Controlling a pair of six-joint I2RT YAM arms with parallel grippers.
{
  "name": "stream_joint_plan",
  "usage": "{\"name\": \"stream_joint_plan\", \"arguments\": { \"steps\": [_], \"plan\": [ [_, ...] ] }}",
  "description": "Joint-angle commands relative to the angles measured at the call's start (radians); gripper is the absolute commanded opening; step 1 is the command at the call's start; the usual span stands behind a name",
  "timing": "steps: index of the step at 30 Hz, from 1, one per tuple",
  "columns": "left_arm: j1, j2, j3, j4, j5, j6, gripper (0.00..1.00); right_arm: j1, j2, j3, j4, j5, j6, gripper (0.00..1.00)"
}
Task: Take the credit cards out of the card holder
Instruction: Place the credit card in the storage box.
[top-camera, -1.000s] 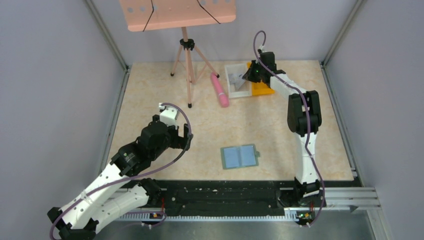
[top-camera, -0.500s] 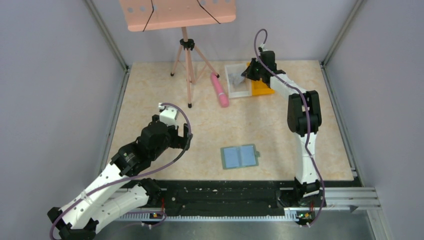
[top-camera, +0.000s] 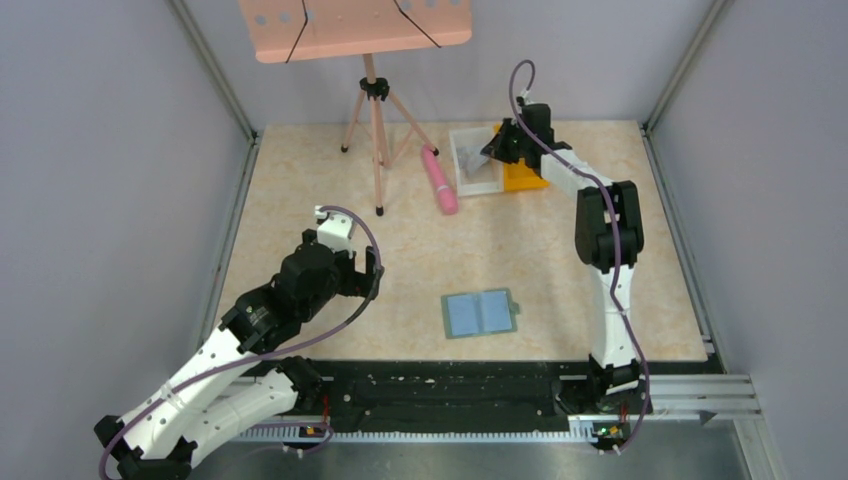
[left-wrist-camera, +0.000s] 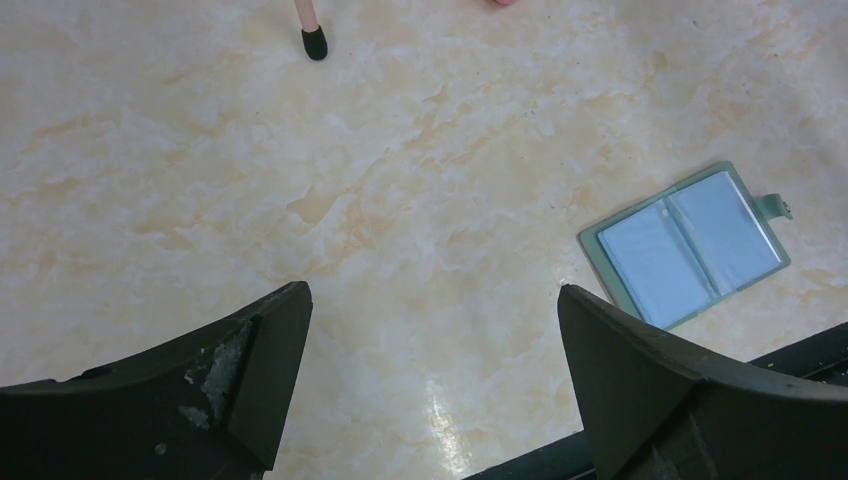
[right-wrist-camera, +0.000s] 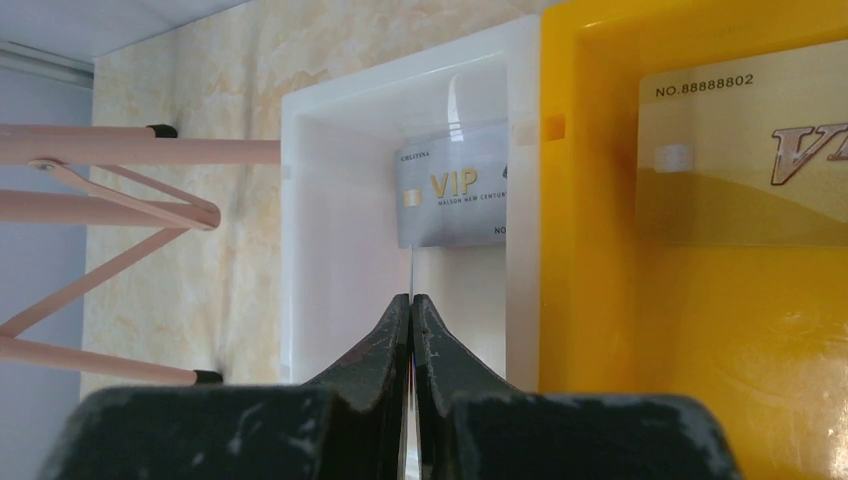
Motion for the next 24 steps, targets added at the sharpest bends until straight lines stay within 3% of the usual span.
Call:
{"name": "stream_joint_plan", "arguments": {
  "steps": [1, 16, 24],
  "plan": [
    [0.001, -0.013, -0.006, 0.053, -0.019, 0.0, 0.99, -0.015, 0.0, 0.049, 0.067, -0.032, 0.017, 0.0],
    [0.004, 0.006, -0.009, 0.054, -0.05, -0.001, 0.99, -0.036, 0.144, 0.222, 0.052, -0.074, 0.024, 0.0],
    [0.01, 0.013, -0.008, 0.061, -0.057, 0.0, 0.99, -0.037, 0.168, 0.215, 0.128, -0.068, 0.047, 0.0]
  ]
}}
